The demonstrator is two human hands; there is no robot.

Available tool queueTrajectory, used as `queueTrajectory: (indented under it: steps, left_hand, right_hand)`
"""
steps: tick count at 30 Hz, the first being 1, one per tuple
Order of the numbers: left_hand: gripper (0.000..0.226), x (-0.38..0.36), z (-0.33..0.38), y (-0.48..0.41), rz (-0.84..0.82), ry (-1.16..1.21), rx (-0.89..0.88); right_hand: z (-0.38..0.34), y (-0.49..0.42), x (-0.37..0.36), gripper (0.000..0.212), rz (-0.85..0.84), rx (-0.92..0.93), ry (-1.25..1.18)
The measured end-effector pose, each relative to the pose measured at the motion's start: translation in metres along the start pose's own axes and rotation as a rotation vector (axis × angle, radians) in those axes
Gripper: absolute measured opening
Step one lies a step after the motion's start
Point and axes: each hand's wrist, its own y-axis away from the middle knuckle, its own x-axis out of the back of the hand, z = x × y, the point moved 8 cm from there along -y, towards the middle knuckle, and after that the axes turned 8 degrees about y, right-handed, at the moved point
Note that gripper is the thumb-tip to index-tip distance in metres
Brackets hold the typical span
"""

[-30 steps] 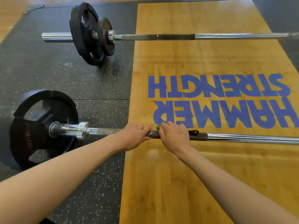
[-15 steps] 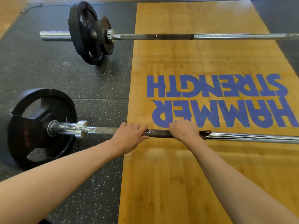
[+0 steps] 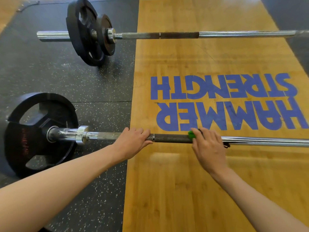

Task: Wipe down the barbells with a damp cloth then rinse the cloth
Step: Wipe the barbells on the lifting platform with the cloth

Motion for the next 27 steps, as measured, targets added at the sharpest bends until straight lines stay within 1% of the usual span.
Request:
queueTrajectory:
  steps: [3, 5, 6, 10, 13, 15, 16, 18, 19, 20, 22, 23, 25, 27]
  left_hand:
    - [0.062, 0.0, 0.0, -0.002, -0.026, -0.006, -0.007]
    - [0.06, -0.002, -0.001, -0.003, -0.048, -0.003, -0.01]
    - [0.058, -0.003, -0.002, -0.005, -0.06, -0.007, -0.011]
    - [0.047, -0.005, -0.001, -0.008, -0.11, 0.001, 0.005]
    - [0.048, -0.005, 0.0, -0.008, -0.144, -0.011, 0.009]
    - [0.052, -0.006, 0.0, -0.007, -0.173, -0.017, 0.013]
    - [0.055, -0.006, -0.001, -0.007, -0.173, -0.018, 0.012]
    - [0.055, -0.004, -0.001, -0.006, -0.155, -0.016, 0.011]
    - [0.053, -0.004, -0.001, -0.006, -0.144, -0.025, 0.004]
    - [0.051, -0.004, -0.001, -0.005, -0.14, -0.034, 0.001]
    - [0.049, -0.004, 0.0, -0.005, -0.143, -0.037, 0.004]
    - [0.048, -0.004, 0.0, -0.004, -0.139, -0.032, 0.005]
    - [0.048, -0.003, 0.0, -0.005, -0.13, -0.021, 0.005]
    - [0.048, -0.002, 0.0, -0.005, -0.129, -0.021, 0.009]
  right_hand:
    - [0.041, 0.0, 0.004, 0.037, 0.002, -0.267, 0.007]
    - [0.033, -0.005, 0.002, 0.036, -0.018, -0.407, 0.02]
    - [0.019, -0.009, 0.0, 0.036, -0.035, -0.432, 0.032]
    - [-0.064, -0.031, -0.008, 0.033, -0.1, -0.315, 0.02]
    - [-0.127, -0.04, -0.014, 0.024, -0.064, -0.199, -0.039]
    - [-0.143, -0.037, -0.018, 0.023, -0.042, -0.119, -0.086]
    - [-0.14, -0.033, -0.018, 0.027, -0.027, -0.059, -0.104]
    - [-0.121, -0.02, -0.014, 0.039, -0.005, 0.103, -0.062]
    - [-0.104, -0.013, -0.012, 0.044, 0.009, 0.154, -0.031]
    - [-0.084, -0.007, -0.009, 0.045, 0.02, 0.166, -0.013]
    - [-0.035, 0.003, -0.002, 0.04, 0.015, 0.104, 0.01]
    - [-0.009, 0.006, 0.001, 0.037, -0.002, 0.037, 0.024]
    - [0.037, 0.009, 0.005, 0.035, -0.045, -0.15, 0.054]
    - [0.059, -0.001, 0.008, 0.039, -0.126, -0.331, 0.055]
